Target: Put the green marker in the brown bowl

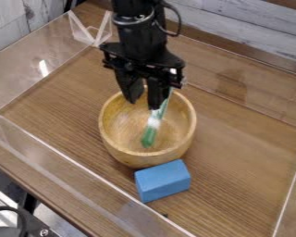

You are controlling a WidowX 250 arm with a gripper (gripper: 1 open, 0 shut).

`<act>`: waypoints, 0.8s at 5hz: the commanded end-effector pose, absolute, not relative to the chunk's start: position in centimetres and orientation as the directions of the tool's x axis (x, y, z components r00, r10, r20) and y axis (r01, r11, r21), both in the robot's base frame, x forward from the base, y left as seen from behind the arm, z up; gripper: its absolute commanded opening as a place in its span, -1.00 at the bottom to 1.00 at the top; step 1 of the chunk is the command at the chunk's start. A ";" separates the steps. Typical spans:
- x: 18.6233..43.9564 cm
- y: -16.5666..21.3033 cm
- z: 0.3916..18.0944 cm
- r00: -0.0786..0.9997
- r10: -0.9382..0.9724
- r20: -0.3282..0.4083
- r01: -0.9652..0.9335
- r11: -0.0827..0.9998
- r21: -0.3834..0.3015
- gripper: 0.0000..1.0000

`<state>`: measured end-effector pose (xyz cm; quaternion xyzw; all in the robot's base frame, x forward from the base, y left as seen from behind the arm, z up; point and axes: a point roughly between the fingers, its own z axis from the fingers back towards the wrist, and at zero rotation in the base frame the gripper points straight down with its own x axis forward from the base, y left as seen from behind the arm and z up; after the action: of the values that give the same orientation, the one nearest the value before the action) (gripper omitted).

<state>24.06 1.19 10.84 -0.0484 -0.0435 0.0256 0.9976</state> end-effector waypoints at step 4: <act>25.8 0.4 13.0 0.989 0.011 0.149 0.004 0.995 -0.101 1.00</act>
<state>24.77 0.46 11.68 -0.0527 -0.0479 0.0110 0.9974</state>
